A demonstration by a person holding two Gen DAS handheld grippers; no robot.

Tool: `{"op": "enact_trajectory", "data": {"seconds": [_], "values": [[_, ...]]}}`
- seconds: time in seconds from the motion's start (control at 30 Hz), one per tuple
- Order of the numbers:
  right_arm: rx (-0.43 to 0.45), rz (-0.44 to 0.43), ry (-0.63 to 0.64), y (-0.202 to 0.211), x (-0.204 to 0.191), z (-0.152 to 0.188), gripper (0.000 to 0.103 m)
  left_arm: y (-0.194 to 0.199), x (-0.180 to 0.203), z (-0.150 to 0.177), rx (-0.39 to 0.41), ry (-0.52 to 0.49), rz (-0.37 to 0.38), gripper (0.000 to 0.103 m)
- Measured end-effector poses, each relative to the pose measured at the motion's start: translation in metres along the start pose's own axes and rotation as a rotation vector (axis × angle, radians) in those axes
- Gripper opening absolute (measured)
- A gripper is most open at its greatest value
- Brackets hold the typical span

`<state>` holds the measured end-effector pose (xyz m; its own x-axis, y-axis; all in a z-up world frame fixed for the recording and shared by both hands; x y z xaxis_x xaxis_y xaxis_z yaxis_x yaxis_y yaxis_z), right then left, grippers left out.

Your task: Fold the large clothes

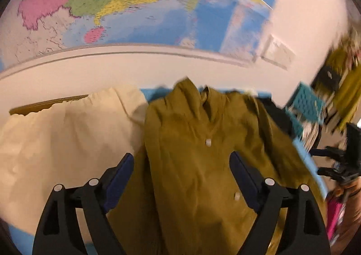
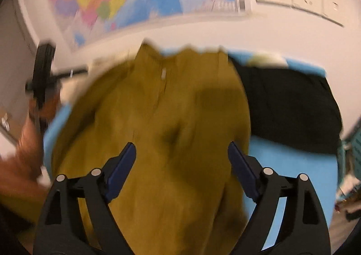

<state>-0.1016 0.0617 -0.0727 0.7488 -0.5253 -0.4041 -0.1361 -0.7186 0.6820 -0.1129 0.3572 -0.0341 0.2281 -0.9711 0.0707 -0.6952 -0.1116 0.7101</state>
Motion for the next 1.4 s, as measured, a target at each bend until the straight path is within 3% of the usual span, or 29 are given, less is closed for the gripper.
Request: {"op": "enact_trajectory", "data": {"seconds": [0.07, 0.2, 0.23, 0.27, 0.33, 0.37, 0.47, 0.57, 0.63, 0.73, 0.83, 0.9, 0.97, 1.03, 1.1, 1.13, 1.23, 1.27, 1.3, 1.33, 1.4], "values": [[-0.028, -0.003, 0.016, 0.003, -0.024, 0.034, 0.088, 0.000, 0.009, 0.010, 0.002, -0.034, -0.034, 0.084], [-0.111, 0.080, 0.083, -0.016, -0.036, 0.079, 0.085, 0.004, 0.017, 0.034, -0.004, -0.052, -0.023, 0.084], [-0.117, 0.104, 0.088, -0.019, -0.033, 0.083, 0.064, 0.004, 0.018, 0.037, -0.004, -0.052, -0.020, 0.084], [-0.130, 0.110, 0.078, -0.023, -0.027, 0.087, 0.034, 0.004, 0.018, 0.040, -0.007, -0.050, -0.020, 0.084], [-0.098, 0.077, 0.042, -0.016, -0.018, 0.078, 0.007, 0.002, 0.018, 0.044, -0.018, -0.041, -0.032, 0.084], [-0.064, 0.082, 0.043, -0.002, -0.014, 0.069, 0.005, 0.003, 0.018, 0.046, -0.022, -0.038, -0.035, 0.084], [0.052, 0.134, 0.030, 0.045, 0.001, 0.045, 0.004, 0.011, 0.017, 0.050, -0.011, -0.034, -0.047, 0.084], [0.210, 0.271, 0.014, 0.114, 0.037, 0.010, 0.004, 0.022, 0.013, 0.050, 0.016, -0.030, -0.064, 0.084], [0.267, 0.333, -0.026, 0.134, 0.068, -0.002, 0.004, 0.028, 0.010, 0.051, 0.026, -0.025, -0.082, 0.084], [0.250, 0.393, -0.116, 0.126, 0.127, -0.002, 0.004, 0.032, 0.006, 0.059, 0.023, -0.023, -0.100, 0.084], [0.176, 0.425, -0.223, 0.092, 0.177, 0.018, 0.005, 0.034, 0.002, 0.075, -0.002, -0.029, -0.108, 0.084], [0.114, 0.402, -0.339, 0.064, 0.208, 0.040, 0.012, 0.037, -0.001, 0.087, -0.022, -0.032, -0.112, 0.084], [0.086, 0.463, -0.406, 0.052, 0.227, 0.059, 0.038, 0.043, -0.001, 0.101, -0.032, -0.049, -0.125, 0.084], [0.132, 0.460, -0.419, 0.057, 0.223, 0.061, 0.053, 0.051, 0.004, 0.116, -0.034, -0.088, -0.147, 0.085], [0.220, 0.478, -0.380, 0.076, 0.207, 0.055, 0.058, 0.055, 0.010, 0.131, -0.049, -0.119, -0.159, 0.088], [0.286, 0.491, -0.354, 0.092, 0.193, 0.051, 0.067, 0.055, 0.013, 0.137, -0.052, -0.129, -0.165, 0.088], [0.401, 0.502, -0.273, 0.119, 0.159, 0.040, 0.070, 0.051, 0.028, 0.164, -0.068, -0.190, -0.213, 0.087], [0.435, 0.480, -0.249, 0.124, 0.145, 0.038, 0.071, 0.048, 0.029, 0.170, -0.078, -0.197, -0.226, 0.084], [0.451, 0.440, -0.230, 0.127, 0.137, 0.036, 0.071, 0.045, 0.028, 0.177, -0.095, -0.180, -0.213, 0.073], [0.454, 0.383, -0.200, 0.125, 0.123, 0.033, 0.071, 0.044, 0.026, 0.179, -0.098, -0.159, -0.201, 0.052], [0.426, 0.282, -0.142, 0.109, 0.099, 0.035, 0.071, 0.047, 0.019, 0.179, -0.096, -0.124, -0.202, 0.024]]}}
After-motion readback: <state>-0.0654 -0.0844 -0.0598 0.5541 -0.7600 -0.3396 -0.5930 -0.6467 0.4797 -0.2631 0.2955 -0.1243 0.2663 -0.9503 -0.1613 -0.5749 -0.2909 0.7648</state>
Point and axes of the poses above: each gripper's, at about its wrist camera, not at the fingertips, and y roughly against the way its jaws point, x to its right, z to its underside, the point moved 6 cm from there along -y, roughly the way its jaws point, and after that the axes turned 11 degrees about -z, right-handed, at the moved point
